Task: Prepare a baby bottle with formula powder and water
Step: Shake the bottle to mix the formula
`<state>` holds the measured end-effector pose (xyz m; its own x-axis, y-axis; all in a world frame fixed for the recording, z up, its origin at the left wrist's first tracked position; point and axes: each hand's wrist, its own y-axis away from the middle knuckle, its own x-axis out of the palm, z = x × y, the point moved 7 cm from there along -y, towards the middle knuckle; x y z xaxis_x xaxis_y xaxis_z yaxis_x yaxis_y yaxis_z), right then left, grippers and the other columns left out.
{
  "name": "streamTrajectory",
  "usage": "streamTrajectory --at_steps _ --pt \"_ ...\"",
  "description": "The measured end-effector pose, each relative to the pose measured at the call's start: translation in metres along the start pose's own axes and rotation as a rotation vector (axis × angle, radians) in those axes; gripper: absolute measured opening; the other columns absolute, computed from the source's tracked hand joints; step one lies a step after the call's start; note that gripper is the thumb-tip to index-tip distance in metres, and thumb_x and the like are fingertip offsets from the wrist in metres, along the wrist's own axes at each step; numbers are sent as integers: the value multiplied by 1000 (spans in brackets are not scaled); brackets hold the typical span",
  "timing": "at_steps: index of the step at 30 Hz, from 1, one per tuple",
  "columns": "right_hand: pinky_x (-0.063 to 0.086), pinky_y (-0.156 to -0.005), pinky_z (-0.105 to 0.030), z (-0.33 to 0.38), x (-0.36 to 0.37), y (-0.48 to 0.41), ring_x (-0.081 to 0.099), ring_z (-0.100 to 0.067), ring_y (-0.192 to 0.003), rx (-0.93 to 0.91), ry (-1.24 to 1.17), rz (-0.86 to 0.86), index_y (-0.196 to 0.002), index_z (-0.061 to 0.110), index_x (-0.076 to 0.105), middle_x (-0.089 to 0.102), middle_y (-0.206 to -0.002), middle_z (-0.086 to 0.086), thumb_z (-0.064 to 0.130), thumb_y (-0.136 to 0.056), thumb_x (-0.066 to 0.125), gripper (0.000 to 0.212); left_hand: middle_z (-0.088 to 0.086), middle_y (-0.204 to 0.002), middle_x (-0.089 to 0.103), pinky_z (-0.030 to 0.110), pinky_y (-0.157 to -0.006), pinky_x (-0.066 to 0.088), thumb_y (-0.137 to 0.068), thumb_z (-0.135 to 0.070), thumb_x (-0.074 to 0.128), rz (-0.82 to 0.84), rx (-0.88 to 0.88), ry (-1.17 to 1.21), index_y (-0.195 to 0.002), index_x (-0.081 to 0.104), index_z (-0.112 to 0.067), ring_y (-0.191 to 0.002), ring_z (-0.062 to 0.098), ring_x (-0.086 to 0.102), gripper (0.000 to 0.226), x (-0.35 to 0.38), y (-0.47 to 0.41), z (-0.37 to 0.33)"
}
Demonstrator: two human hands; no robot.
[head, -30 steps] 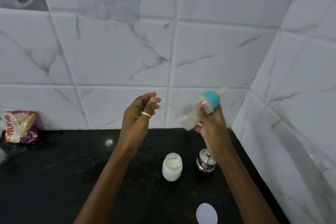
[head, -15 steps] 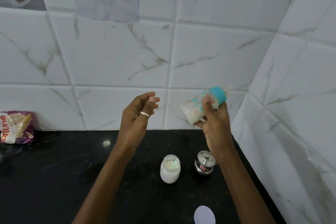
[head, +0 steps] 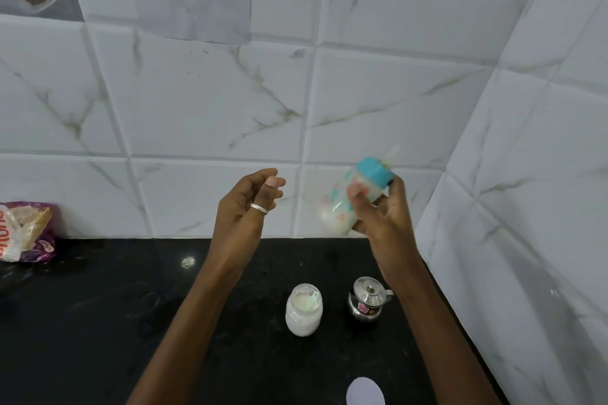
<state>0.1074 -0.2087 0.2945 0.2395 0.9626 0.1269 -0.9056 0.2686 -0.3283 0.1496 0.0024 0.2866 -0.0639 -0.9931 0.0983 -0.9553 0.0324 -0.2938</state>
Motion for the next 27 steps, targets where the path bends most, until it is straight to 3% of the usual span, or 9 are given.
streamTrajectory --at_steps 5,9,13,15,17,21,23,25,27 --pt "61 -92 -46 1 9 5 71 -17 -109 -1 127 135 -127 31 47 68 -115 6 37 -91 72 44 -6 -110 76 38 -99 56 -96 -40 58 -7 -5 -6 -123 68 -18 -101 11 71 35 -1 0 0" --pt "61 -86 -44 10 -8 -4 72 -18 -109 -8 -112 -49 -124 23 48 68 -113 6 38 -89 73 45 -6 -110 75 36 -99 56 -96 -41 57 -1 -3 -8 -123 68 -19 -102 11 71 36 -1 1 -1" --pt "59 -91 -39 8 7 4 71 -14 -108 -9 111 114 -129 25 46 68 -113 8 36 -86 68 50 -7 -109 76 36 -98 56 -97 -39 57 -6 -1 -14 -123 67 -19 -101 10 71 34 -1 1 -1" --pt "60 -91 -42 10 2 2 71 -20 -112 -4 23 63 -128 22 48 69 -118 4 37 -86 70 50 -8 -110 76 35 -98 56 -93 -44 58 -1 -4 -8 -123 67 -19 -101 10 71 40 -1 1 0" --pt "62 -87 -40 11 -8 -1 72 -15 -108 -23 -77 -59 -126 19 48 70 -113 6 38 -86 67 48 -8 -110 76 35 -98 55 -91 -46 58 8 -6 -5 -123 67 -19 -102 10 71 43 -1 3 1" --pt "59 -93 -41 1 5 4 70 -19 -112 -4 99 80 -128 26 47 67 -122 -4 34 -92 70 44 -8 -110 76 36 -98 55 -91 -46 58 -1 -3 -1 -123 67 -19 -102 10 71 43 -2 2 2" --pt "59 -93 -42 3 1 2 70 -22 -115 8 28 33 -128 24 48 67 -126 -7 39 -89 72 48 -7 -110 76 35 -98 55 -91 -46 58 1 -1 3 -123 67 -19 -101 10 71 43 -2 2 2" --pt "61 -89 -39 8 -7 -1 71 -17 -111 -20 -30 -44 -125 22 48 67 -121 -4 42 -88 69 47 -7 -110 76 35 -98 55 -91 -46 58 6 -2 6 -123 67 -19 -101 10 71 43 -2 3 1" --pt "60 -90 -36 12 1 -1 71 -11 -106 -31 44 25 -123 25 48 66 -115 3 37 -87 66 42 -7 -110 76 35 -98 56 -91 -46 58 5 1 3 -122 68 -19 -101 10 71 42 -3 3 1"
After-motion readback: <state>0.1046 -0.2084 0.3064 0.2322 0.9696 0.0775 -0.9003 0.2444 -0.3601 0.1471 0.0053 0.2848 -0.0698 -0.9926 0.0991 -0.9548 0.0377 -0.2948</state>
